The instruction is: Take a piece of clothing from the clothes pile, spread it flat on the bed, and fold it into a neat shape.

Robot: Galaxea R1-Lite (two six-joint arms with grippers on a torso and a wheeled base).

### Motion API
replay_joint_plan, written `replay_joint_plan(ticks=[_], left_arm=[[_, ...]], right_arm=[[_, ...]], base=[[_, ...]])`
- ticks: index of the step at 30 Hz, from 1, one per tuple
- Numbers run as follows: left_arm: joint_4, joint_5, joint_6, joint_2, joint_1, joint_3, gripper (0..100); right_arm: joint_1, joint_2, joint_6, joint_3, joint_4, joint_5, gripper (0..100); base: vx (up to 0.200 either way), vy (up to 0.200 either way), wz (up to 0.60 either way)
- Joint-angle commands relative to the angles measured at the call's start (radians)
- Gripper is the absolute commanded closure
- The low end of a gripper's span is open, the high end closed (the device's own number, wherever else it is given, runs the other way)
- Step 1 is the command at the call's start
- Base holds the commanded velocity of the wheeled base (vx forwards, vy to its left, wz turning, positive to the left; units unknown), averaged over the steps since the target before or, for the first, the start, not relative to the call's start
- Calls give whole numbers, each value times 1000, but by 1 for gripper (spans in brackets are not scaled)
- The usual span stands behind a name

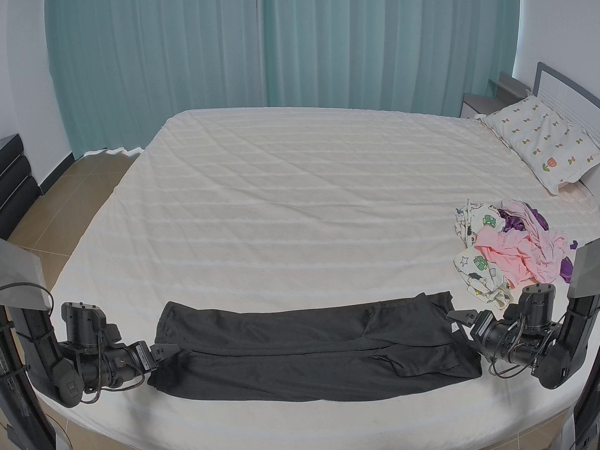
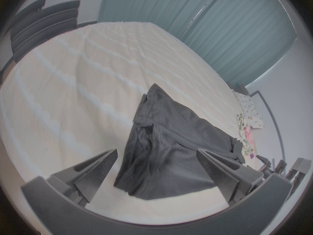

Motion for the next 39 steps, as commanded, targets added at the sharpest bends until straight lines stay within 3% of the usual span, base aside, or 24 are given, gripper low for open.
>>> replay_joint_plan(ticks=[1, 6, 18, 28, 35, 36, 39], left_arm=[[-2, -44, -49, -70, 3, 72, 0], [0, -86, -63, -56, -1, 99, 0], [-8, -71, -90, 42, 3, 99, 0], [-5, 13, -133, 68, -10, 99, 0], [-34, 21, -136, 111, -18, 93, 0], [-64, 21, -135, 133, -18, 93, 100], [-144, 56, -135, 202, -23, 98, 100]], right_arm=[[-2, -2, -1, 21, -9, 0, 0], [-2, 3, -1, 29, -11, 0, 0], [-2, 8, 1, 29, -11, 2, 0], [-2, 8, 1, 27, -11, 2, 0], [-1, 9, 2, 26, -11, 3, 0], [1, 9, 2, 27, -11, 3, 0], [1, 9, 1, 27, -11, 3, 0]], base=[[0, 0, 0], [0, 0, 0], [0, 0, 0], [0, 0, 0], [0, 0, 0], [0, 0, 0], [0, 0, 0]])
